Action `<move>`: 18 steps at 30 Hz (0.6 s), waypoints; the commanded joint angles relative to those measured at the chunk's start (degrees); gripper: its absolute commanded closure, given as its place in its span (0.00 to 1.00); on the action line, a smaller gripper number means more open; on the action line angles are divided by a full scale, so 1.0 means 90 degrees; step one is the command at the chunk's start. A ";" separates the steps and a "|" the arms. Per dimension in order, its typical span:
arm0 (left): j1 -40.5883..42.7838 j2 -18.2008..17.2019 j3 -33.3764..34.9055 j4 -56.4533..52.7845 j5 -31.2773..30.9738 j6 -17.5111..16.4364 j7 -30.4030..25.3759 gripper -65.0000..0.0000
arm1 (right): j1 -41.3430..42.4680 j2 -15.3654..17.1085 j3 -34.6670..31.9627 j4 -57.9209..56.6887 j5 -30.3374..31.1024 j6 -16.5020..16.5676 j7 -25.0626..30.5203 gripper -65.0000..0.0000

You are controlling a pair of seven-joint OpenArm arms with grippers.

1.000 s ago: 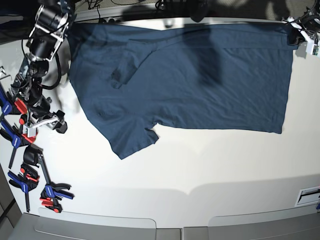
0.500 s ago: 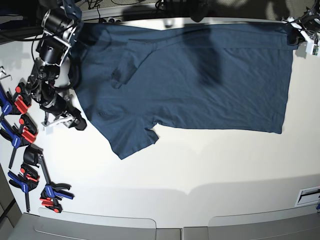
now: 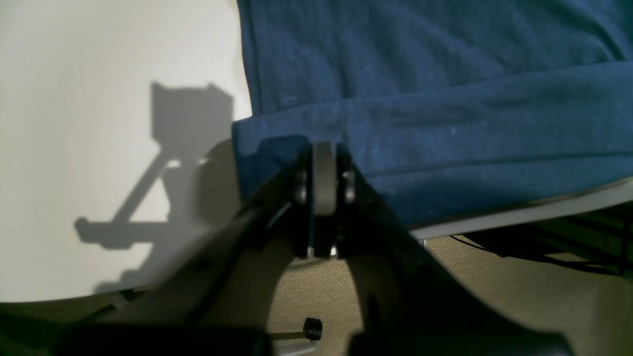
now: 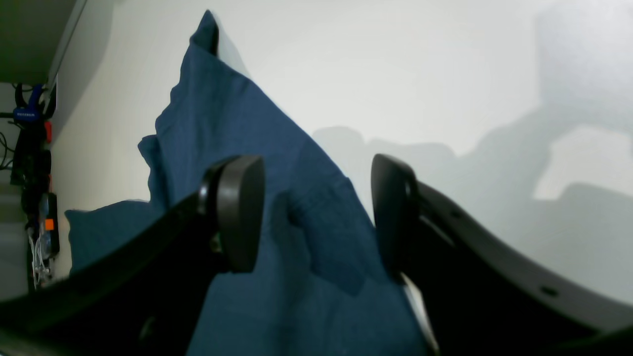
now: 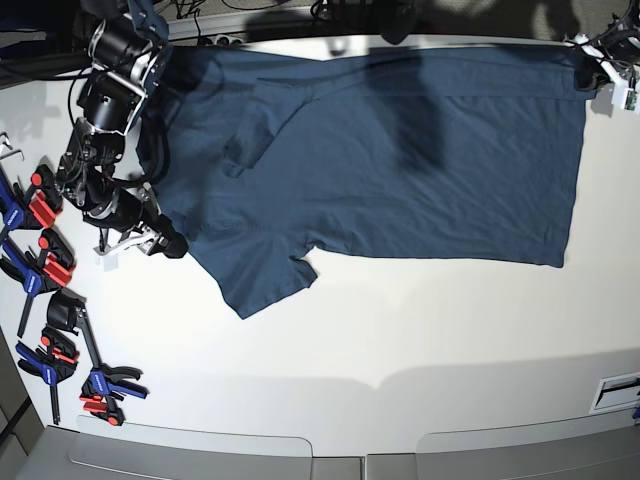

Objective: Fold the T-shirt properly
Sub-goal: 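Grasp the shirt's side edge near the sleeve with the right gripper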

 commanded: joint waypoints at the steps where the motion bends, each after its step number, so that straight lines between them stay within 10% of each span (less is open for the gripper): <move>1: 0.0039 -0.0104 -0.0044 0.0092 -0.0085 -0.0017 -0.0121 1.00 | 0.0029 0.0034 -0.0024 0.0012 -0.0274 -0.0080 -0.0384 0.49; 18: 0.0039 -0.0104 -0.0044 0.0090 -0.0083 -0.0017 -0.0117 1.00 | -0.0073 0.0053 -0.1773 0.0015 -0.0869 -0.0102 -0.0714 0.49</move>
